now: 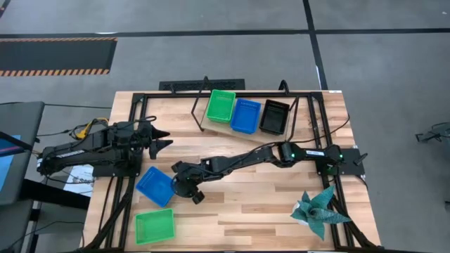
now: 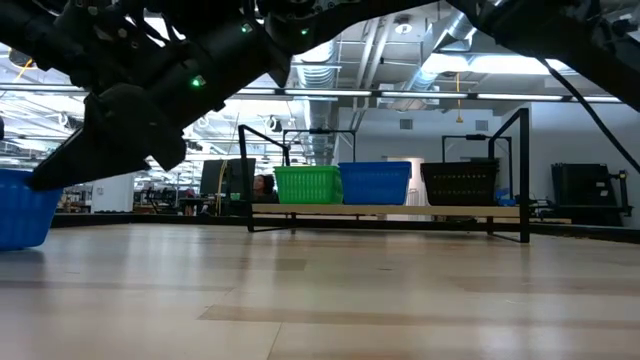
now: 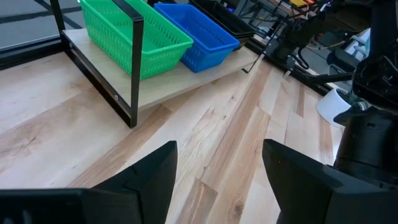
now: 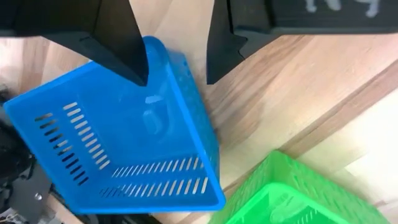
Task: Stack baskets on shelf by color
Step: Stack the blue bin on top of the blue bin on the shelf
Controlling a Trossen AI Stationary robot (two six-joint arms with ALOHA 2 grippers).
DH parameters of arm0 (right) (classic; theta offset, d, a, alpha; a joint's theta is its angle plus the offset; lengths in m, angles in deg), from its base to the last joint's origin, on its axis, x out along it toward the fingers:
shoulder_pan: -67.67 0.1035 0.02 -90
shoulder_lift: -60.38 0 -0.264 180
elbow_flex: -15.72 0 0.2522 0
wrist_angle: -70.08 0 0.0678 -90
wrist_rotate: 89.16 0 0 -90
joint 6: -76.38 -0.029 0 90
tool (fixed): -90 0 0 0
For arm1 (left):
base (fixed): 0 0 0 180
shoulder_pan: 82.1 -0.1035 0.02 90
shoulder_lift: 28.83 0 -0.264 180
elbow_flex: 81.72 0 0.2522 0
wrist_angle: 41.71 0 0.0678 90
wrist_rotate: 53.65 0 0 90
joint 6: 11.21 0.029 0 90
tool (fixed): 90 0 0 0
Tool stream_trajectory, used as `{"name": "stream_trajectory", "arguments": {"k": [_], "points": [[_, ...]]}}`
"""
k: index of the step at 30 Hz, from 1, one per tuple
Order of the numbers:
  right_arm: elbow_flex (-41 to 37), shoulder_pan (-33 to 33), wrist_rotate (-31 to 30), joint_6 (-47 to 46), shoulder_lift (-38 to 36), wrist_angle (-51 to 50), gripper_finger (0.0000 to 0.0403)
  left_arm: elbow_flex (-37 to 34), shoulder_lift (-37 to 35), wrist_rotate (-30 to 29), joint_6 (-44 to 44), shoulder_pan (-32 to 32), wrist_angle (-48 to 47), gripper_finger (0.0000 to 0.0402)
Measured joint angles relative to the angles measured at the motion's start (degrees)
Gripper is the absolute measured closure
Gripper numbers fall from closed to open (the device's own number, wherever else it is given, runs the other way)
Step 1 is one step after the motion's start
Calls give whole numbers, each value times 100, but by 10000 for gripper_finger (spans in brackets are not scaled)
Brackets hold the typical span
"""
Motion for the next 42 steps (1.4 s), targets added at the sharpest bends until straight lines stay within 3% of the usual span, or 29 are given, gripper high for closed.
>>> {"name": "stream_trajectory", "arguments": {"k": [8,12,19,25,34,42], "points": [[0,-13,-56,-2,0,-135,271,0,0,0,0,0,0,175],[0,-13,-481,-66,0,-173,302,0,0,0,0,0,0,175],[0,-17,-712,-277,0,-286,388,0,0,0,0,0,0,175],[2,81,-1011,-472,-60,-556,393,0,0,0,0,0,2,175],[0,326,-1128,-1377,-877,-2719,398,0,0,-16,0,0,46,175],[-7,670,-2126,-2341,-1921,-4761,401,0,-3,-208,4,0,326,175]]}}
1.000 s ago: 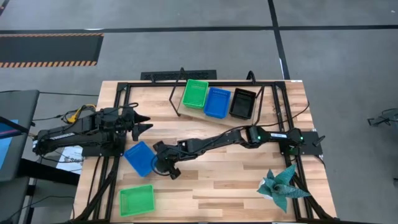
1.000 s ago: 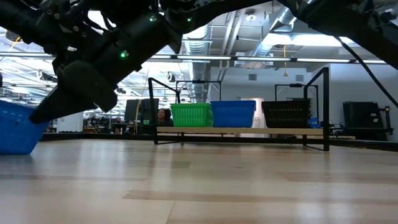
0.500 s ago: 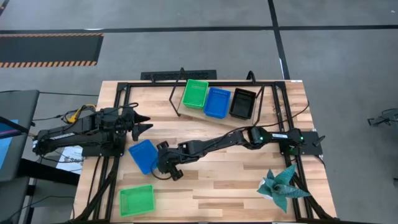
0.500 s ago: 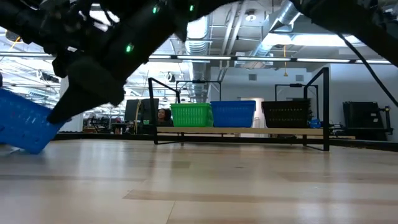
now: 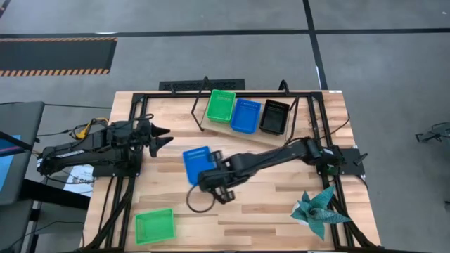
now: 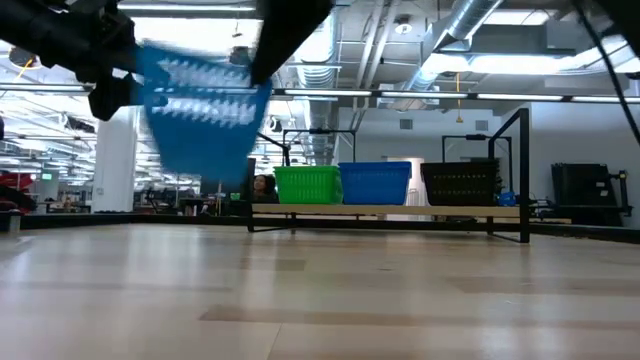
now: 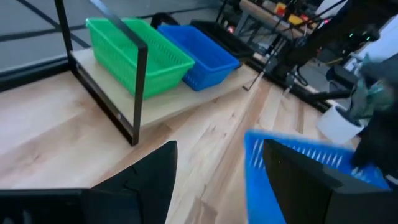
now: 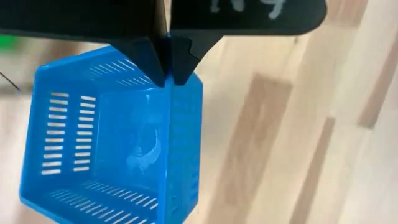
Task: Stack baskets on shelf by color
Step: Stack the blue bin on top of the blue bin on the shelf
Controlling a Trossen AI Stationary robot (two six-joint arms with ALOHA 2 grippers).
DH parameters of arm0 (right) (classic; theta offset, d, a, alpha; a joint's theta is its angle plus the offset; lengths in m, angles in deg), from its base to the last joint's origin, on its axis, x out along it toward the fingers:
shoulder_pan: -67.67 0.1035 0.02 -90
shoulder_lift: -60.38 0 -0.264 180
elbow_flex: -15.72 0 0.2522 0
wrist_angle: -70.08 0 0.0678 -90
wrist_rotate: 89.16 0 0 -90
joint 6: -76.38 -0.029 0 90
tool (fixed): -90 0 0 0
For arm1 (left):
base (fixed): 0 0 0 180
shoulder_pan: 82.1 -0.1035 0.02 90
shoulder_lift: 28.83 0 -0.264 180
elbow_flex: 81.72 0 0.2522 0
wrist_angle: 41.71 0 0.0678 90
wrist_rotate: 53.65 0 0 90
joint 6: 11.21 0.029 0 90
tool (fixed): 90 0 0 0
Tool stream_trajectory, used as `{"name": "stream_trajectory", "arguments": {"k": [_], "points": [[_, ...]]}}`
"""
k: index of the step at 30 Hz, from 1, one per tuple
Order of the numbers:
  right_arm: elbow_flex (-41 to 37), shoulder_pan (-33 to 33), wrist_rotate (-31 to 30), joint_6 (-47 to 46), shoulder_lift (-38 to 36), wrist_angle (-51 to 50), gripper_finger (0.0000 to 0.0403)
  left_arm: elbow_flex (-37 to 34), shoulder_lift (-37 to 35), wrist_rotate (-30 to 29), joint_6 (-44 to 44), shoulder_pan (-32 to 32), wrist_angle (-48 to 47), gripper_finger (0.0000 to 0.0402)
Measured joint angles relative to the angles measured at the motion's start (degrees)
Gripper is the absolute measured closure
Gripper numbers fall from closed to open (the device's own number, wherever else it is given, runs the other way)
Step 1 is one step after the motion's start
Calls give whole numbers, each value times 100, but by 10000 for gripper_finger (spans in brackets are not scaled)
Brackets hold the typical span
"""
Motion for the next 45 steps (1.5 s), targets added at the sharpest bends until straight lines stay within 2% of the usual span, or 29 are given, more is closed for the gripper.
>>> {"name": "stream_trajectory", "arguments": {"k": [6,9,13,17,20,24,28,31,39,45], "points": [[4,220,-1051,-961,-857,-1371,401,0,1,-11,4,0,218,175],[4,281,-1870,-1606,-1207,-2105,401,0,1,-8,2,0,211,175],[-201,163,-2633,-2061,-1622,-2324,401,0,1,-8,1,0,213,175],[-834,-297,-2725,-2361,-2129,-2345,400,0,1,-8,1,0,210,175],[-1636,-771,-2724,-2756,-2527,-2210,398,0,1,-7,0,0,196,175],[-2848,-1261,-2625,-2556,-3144,-1117,398,0,1,-6,2,0,196,175],[-3930,-1689,-1919,-2142,-3540,309,398,0,1,-6,15,0,189,175],[-4509,-1955,-1649,-1837,-3708,828,395,0,1,-4,17,0,140,175],[-5307,-2254,-1359,-890,-3751,1598,392,0,1,-4,18,0,52,175],[-5390,-2240,-1336,-806,-3751,1652,390,0,1,-4,17,0,-33,175]]}}
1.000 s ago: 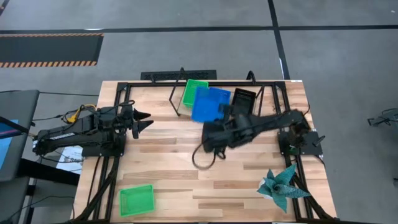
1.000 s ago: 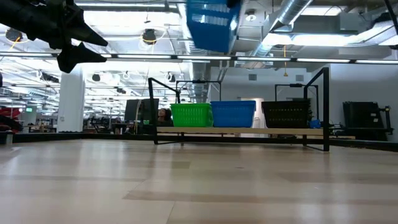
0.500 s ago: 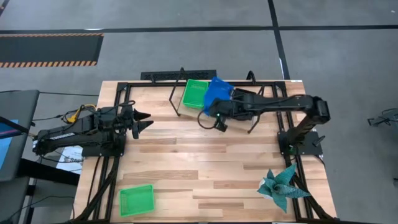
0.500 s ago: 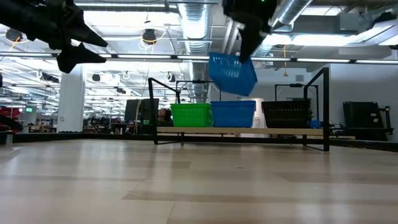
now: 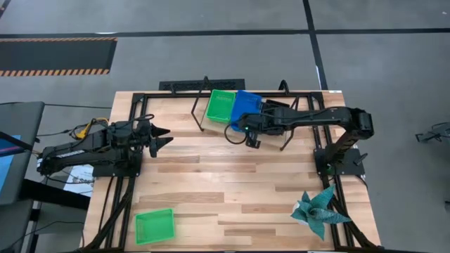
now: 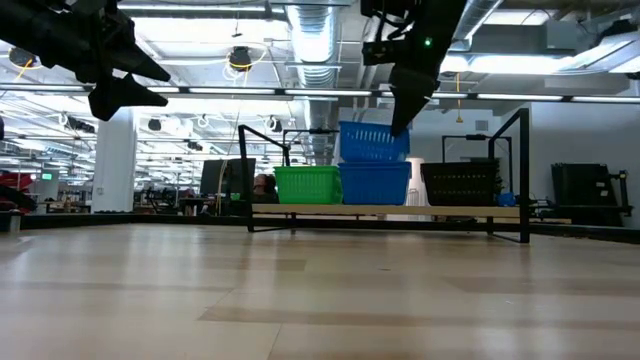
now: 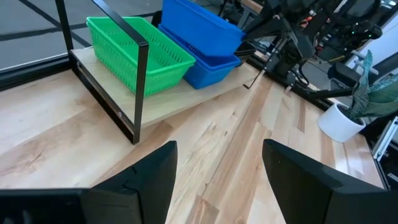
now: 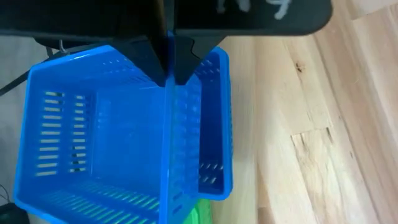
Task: Stack baskets on shelf by color
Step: Stack the blue bin on top of the blue bin on the shelf
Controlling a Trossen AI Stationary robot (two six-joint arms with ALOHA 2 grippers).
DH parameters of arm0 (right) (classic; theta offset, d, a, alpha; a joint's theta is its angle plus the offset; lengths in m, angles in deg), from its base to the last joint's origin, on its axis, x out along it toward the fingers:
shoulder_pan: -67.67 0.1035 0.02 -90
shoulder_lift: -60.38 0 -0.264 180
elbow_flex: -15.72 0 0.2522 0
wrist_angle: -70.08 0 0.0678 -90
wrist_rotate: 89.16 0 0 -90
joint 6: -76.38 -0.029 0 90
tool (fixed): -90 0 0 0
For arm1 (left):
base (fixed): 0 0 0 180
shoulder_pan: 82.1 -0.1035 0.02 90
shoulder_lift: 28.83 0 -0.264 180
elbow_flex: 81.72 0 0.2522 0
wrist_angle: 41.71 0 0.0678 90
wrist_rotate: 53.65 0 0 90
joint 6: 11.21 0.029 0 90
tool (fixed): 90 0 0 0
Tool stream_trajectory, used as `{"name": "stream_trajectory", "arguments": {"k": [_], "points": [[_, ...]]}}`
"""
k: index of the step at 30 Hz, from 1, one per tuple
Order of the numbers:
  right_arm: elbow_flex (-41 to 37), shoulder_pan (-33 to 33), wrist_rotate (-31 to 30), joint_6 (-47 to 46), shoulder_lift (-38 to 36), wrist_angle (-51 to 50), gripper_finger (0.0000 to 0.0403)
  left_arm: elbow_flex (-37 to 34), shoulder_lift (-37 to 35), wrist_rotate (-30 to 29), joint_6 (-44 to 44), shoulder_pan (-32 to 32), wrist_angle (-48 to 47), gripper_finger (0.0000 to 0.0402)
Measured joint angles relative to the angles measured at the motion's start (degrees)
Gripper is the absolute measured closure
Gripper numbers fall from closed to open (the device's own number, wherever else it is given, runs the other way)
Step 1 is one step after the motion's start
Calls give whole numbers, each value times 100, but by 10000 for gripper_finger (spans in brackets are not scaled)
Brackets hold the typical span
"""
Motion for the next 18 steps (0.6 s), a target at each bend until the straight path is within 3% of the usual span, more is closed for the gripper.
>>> {"name": "stream_trajectory", "arguments": {"k": [18], "points": [[2,-8,303,-16,39,-252,374,0,0,0,-2,0,0,175]]}}
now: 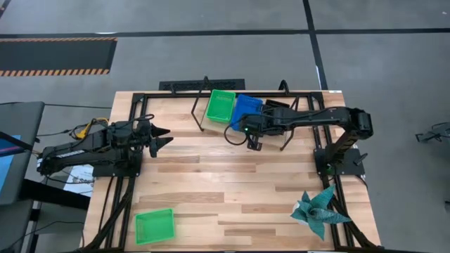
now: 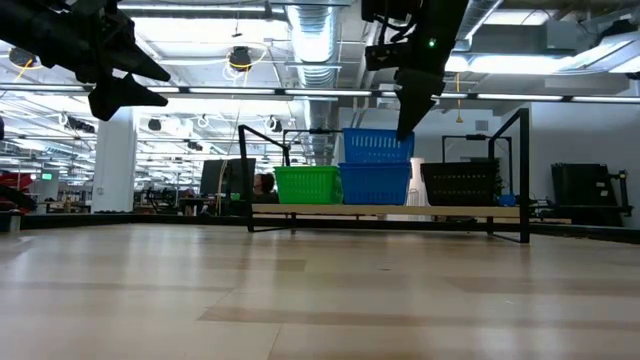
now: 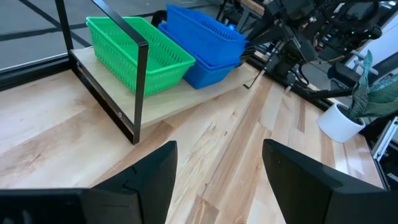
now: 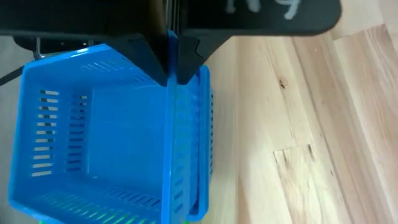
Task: Stack baskets on shelf by color
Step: Stack the blue bin on top of the blue bin on the shelf, then stack the green bin on top of the green bin on the shelf
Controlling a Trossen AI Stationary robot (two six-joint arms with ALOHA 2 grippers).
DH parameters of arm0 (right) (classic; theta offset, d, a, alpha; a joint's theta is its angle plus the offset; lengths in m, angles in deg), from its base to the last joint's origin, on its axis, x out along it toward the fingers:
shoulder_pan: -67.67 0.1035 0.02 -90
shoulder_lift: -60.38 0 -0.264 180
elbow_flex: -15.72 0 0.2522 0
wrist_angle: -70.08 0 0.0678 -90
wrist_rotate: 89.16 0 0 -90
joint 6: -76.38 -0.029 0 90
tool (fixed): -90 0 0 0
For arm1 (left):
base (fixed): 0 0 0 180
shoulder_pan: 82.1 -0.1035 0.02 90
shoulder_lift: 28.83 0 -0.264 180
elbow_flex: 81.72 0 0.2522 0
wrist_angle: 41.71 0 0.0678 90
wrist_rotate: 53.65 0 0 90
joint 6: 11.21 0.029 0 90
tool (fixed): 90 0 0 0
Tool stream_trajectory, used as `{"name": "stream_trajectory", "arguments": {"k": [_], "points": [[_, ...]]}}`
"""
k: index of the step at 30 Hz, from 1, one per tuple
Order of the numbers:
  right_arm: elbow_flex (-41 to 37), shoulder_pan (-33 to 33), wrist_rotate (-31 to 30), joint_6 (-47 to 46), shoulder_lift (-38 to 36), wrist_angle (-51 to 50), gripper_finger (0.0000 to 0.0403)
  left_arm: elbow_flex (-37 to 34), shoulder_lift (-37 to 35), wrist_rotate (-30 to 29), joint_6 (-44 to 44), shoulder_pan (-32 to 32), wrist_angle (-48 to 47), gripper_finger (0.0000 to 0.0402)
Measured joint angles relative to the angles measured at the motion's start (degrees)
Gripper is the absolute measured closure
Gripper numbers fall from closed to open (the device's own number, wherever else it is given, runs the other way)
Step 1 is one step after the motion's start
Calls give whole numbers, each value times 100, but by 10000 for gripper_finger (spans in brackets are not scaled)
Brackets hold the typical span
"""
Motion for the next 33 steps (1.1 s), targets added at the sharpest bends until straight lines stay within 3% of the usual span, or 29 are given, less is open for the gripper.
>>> {"name": "stream_trajectory", "arguments": {"k": [16,22,29,33], "points": [[2,-149,134,-6,0,124,324,0,0,0,0,0,-13,175],[68,-149,132,147,-37,132,270,0,0,-2,0,0,-13,175],[757,85,165,61,-39,150,204,0,0,0,-7,0,-15,175],[983,575,723,150,-42,1035,197,0,0,0,-11,0,-13,175]]}}
